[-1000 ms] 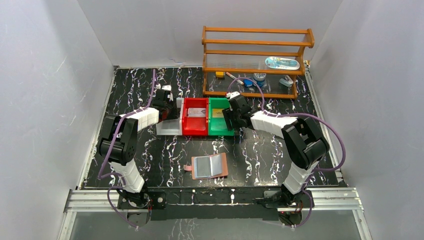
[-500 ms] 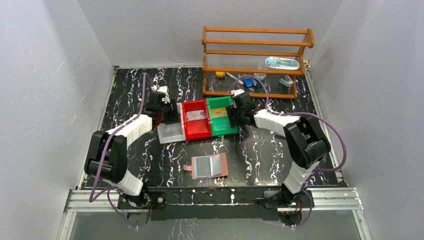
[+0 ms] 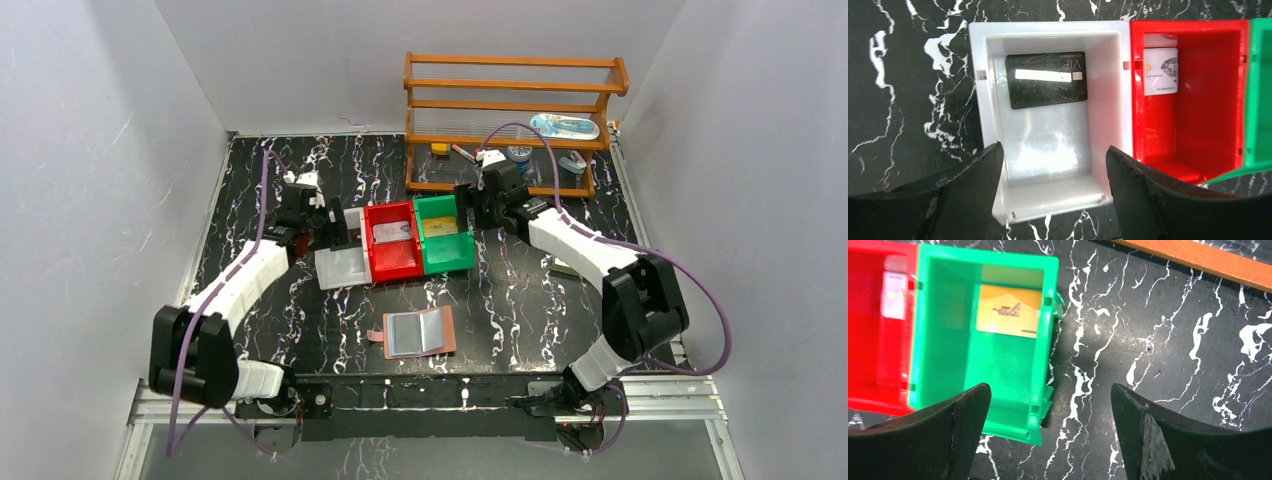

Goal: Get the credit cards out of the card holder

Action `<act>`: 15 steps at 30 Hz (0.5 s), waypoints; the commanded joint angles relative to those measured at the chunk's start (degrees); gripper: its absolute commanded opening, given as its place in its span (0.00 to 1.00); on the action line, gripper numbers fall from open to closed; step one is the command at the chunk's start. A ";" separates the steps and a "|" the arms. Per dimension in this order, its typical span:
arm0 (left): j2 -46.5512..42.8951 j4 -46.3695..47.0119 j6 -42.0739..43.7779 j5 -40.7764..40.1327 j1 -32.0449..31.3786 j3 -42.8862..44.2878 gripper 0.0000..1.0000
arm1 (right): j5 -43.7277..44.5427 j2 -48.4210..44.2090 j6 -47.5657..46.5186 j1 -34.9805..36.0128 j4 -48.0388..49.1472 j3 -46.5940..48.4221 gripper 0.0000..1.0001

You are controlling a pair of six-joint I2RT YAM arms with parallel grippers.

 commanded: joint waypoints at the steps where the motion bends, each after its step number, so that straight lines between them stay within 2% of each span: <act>1: -7.59 -6.60 -1.42 -0.34 0.48 1.19 0.76 | 0.57 -5.99 5.24 -0.23 -4.24 2.79 0.98; 6: -13.19 -10.59 -4.58 4.00 0.43 -0.63 0.79 | -7.63 -15.67 16.21 0.30 -2.20 -5.27 0.95; 8: -16.28 -12.04 -5.48 4.70 0.57 -2.21 0.80 | -9.35 -19.80 21.58 1.95 0.45 -10.27 0.90; 12: -22.72 -13.15 -8.36 3.45 0.56 -5.33 0.97 | -1.56 -24.65 27.54 10.66 -0.29 -14.70 0.88; 15: -26.56 -13.19 -8.84 3.51 0.52 -7.33 0.98 | 6.49 -24.25 31.24 20.31 -1.89 -15.03 0.88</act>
